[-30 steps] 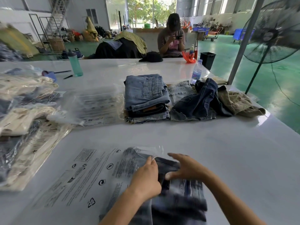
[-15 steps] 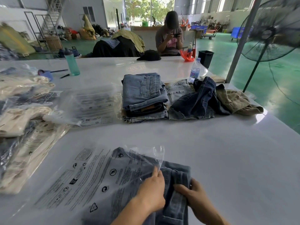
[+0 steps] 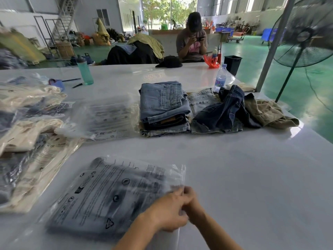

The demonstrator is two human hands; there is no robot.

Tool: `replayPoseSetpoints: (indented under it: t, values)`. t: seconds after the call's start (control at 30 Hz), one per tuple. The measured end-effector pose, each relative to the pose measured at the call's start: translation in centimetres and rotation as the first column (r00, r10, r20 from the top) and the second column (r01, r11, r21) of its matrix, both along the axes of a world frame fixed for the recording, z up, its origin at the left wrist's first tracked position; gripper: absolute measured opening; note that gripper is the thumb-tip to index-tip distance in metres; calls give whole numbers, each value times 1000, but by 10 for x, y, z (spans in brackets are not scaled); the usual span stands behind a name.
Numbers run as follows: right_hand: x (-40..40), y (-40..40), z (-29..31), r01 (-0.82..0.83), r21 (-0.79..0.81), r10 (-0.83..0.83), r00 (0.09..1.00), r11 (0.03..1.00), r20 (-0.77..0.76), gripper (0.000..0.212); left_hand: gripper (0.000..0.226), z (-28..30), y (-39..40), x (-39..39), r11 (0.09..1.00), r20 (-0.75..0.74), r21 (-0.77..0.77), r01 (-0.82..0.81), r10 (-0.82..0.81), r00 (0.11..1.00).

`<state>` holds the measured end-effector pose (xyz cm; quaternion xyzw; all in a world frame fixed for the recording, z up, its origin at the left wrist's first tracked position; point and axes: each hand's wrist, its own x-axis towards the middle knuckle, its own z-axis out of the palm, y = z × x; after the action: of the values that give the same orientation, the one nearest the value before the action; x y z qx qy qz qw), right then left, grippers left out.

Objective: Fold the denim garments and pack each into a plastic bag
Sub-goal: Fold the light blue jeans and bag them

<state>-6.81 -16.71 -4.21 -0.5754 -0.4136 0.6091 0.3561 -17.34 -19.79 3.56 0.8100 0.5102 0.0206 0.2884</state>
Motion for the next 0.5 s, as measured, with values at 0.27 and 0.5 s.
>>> replayPoseSetpoints:
  t: [0.27,0.5]
  values:
    - [10,60,1,195,54,-198,978,979,57,59,80,-41,-7,-65,959,-385,158,-236,280,879]
    - [11,82,-1,123,5,-123,988,992,90,30,91,-86,-57,-78,841,-434,532,96,174,884]
